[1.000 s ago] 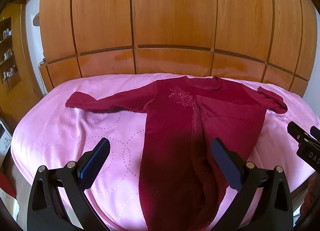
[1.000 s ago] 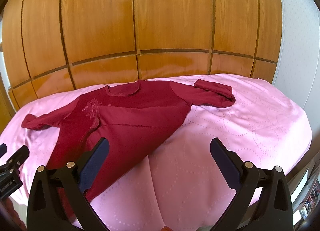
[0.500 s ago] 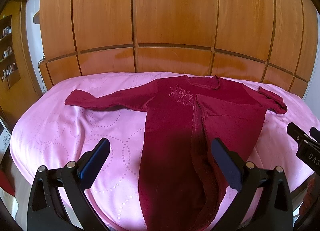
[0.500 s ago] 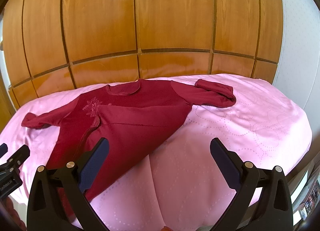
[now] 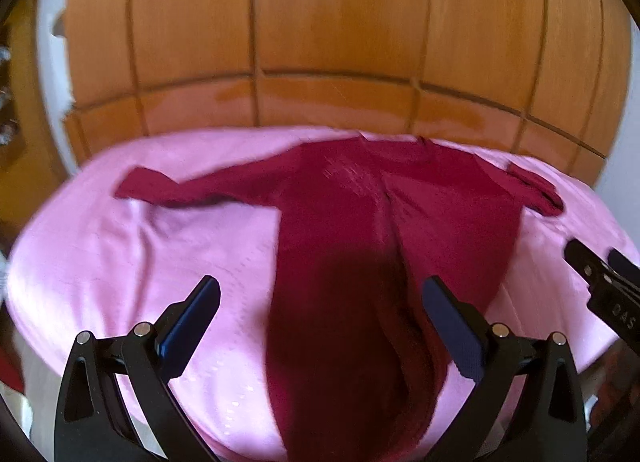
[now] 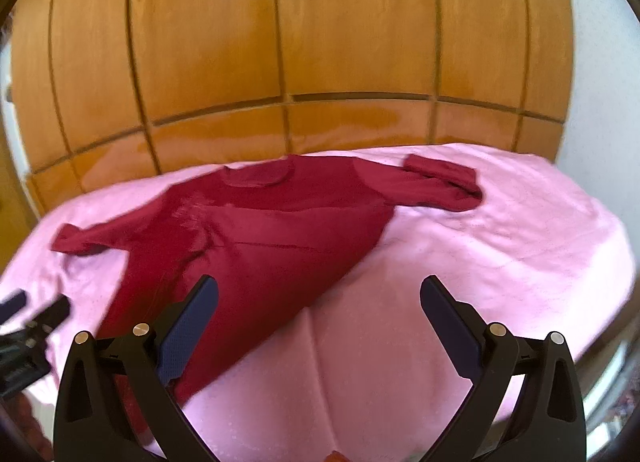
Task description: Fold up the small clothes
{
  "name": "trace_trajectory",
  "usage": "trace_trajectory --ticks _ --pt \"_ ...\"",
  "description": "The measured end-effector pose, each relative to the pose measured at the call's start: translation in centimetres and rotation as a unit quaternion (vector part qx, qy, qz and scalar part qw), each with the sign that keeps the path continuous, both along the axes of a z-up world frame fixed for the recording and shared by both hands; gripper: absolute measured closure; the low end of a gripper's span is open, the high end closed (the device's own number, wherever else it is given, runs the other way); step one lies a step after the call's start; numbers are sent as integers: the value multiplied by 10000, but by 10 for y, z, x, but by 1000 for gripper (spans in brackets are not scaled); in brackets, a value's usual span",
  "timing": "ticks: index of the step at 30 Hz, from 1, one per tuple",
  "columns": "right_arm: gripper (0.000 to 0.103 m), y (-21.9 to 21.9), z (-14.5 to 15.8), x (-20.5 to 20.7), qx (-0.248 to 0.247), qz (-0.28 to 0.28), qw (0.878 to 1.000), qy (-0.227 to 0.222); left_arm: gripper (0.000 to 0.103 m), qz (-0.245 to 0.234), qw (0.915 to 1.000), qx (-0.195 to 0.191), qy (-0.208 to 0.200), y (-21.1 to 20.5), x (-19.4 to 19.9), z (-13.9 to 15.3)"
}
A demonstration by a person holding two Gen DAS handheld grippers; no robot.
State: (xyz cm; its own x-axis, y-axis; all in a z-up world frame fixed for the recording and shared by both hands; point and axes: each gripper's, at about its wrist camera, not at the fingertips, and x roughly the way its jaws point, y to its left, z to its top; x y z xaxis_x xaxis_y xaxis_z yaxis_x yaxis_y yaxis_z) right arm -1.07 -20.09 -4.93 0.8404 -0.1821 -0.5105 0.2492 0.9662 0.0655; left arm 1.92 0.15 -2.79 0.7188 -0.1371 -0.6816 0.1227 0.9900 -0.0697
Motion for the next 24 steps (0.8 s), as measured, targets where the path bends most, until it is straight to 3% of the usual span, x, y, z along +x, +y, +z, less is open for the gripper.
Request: trace_trajectory --ticks 2,5,8,13,16,19,21,23,24 --pt "3 -2 -10 7 425 455 9980 -62 2 -104 9994 -265 185 6 9 -11" --pt "3 0 -31 28 885 800 9922 350 2 205 9984 -378 366 20 24 -33" --pt "3 11 -40 53 681 947 9898 819 2 511 9972 -169 515 33 39 -52" --pt "3 26 -28 91 495 1155 9904 575 2 673 9955 366 553 44 55 -76" --pt "3 36 -20 126 416 1218 9893 688 2 642 9952 357 639 49 57 -85" --pt "3 49 -18 159 645 1388 9845 852 2 639 9951 346 678 51 56 -94" --pt "3 64 -27 182 629 1390 9807 1226 2 650 9951 277 694 52 54 -97" --pt "9 76 -39 198 536 1397 9777 1470 2 676 9952 128 690 55 52 -100" --pt "17 81 -45 206 427 1354 9773 1571 2 685 9953 77 676 56 51 -101"
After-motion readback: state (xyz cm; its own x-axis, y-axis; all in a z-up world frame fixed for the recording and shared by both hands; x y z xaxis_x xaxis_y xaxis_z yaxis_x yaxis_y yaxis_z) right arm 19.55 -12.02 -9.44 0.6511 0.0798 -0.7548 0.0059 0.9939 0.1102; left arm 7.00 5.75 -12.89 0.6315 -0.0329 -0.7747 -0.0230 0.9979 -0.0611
